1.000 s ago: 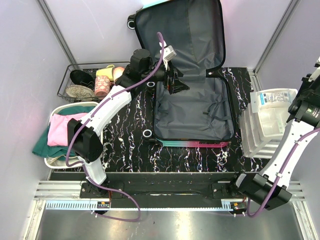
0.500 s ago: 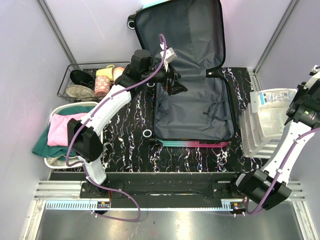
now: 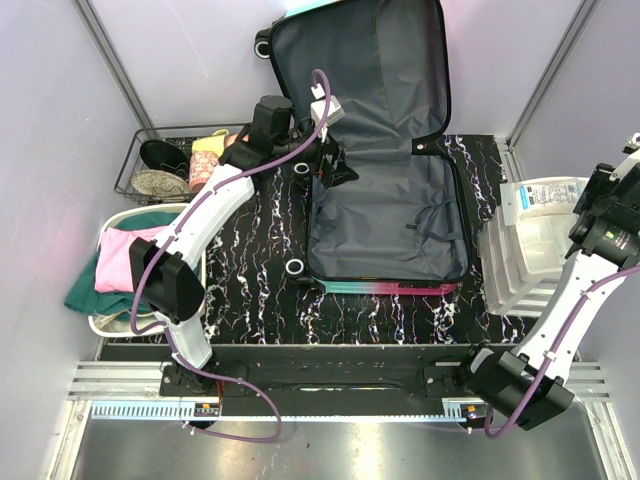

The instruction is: Open, take out, and arrange the luggage

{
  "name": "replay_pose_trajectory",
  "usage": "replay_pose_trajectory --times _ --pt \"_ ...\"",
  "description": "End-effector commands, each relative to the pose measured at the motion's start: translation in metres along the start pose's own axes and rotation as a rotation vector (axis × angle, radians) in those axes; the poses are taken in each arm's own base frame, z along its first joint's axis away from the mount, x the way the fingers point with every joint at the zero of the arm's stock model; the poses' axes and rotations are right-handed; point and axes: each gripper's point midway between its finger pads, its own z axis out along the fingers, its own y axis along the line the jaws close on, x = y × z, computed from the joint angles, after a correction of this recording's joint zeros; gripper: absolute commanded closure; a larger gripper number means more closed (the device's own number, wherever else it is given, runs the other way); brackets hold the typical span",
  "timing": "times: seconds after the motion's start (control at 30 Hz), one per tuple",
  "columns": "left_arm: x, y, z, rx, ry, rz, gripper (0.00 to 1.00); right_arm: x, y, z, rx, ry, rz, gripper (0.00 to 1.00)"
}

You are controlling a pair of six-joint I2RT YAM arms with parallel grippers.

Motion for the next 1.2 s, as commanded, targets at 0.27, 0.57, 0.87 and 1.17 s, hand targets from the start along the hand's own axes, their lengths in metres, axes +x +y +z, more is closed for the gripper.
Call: replay_pose_trajectory --times 0.27,0.57,0.87,1.17 --pt "-0.019 0.003 -0.022 -0.067 -0.035 0.068 0.01 -0.054 -0.005 -0.026 -0.003 -0.147 -0.006 0.17" --pt "-0.016 0.01 -0.032 -0.102 -0.023 0.054 0.01 -0.084 0.005 -0.027 -0.08 -0.18 -0.007 0.0" --pt "-0.017 0.048 -0.061 -0.271 0.068 -0.079 0.01 -0.125 0.028 -0.025 -0.226 -0.232 0.031 0.0" --pt "0.009 0.084 -0.117 -0.398 0.129 -0.24 0.01 -0.176 0.083 -0.029 -0.317 -0.306 -0.058 0.0"
